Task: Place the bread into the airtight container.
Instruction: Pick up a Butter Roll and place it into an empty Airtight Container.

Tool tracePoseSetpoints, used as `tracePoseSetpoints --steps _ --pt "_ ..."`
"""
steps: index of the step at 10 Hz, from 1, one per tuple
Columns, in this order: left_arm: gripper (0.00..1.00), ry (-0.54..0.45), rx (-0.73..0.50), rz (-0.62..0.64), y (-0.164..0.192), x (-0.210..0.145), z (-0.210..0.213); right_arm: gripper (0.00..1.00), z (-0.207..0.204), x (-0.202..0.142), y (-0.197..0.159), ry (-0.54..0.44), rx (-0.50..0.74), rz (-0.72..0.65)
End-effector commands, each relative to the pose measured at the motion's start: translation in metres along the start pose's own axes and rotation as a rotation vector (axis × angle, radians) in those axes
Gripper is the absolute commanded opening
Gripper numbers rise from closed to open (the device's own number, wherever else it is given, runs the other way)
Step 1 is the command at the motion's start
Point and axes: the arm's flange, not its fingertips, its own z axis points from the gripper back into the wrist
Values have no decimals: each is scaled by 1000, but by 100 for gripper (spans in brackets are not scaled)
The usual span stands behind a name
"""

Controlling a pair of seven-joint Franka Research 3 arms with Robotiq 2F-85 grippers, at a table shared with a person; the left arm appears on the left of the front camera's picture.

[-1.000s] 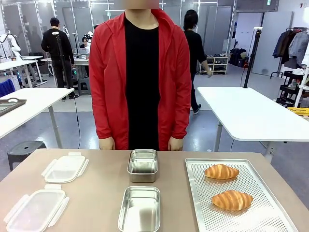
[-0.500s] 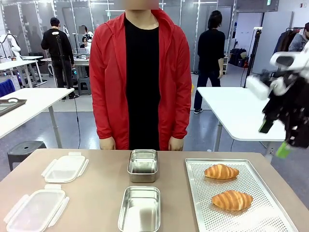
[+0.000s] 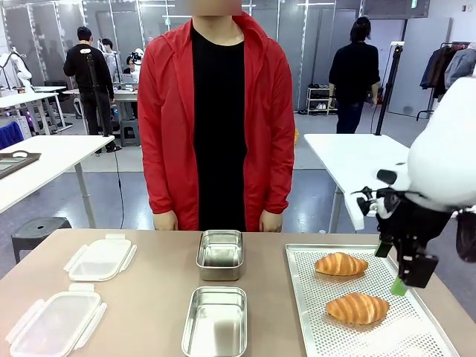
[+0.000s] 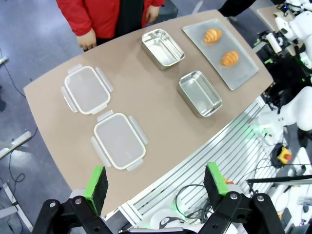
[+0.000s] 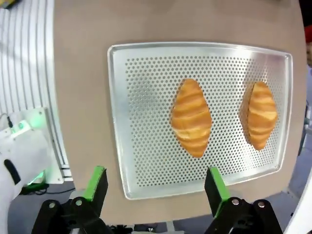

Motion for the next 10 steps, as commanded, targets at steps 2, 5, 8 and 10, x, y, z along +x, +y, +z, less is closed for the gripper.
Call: tracePoseSetpoints --steps 2,5,8,10 --pt "100 1 -8 -17 -1 0 1 100 -46 4 -8 46 -6 -15" --pt "100 1 -8 -17 -1 0 1 100 -83 0 -18 48 -11 -31" --pt "100 1 -8 -17 -1 0 1 100 -113 -2 -28 46 -1 -8" --pt "100 1 -8 -17 -1 0 1 100 -126 -3 -34 58 2 8"
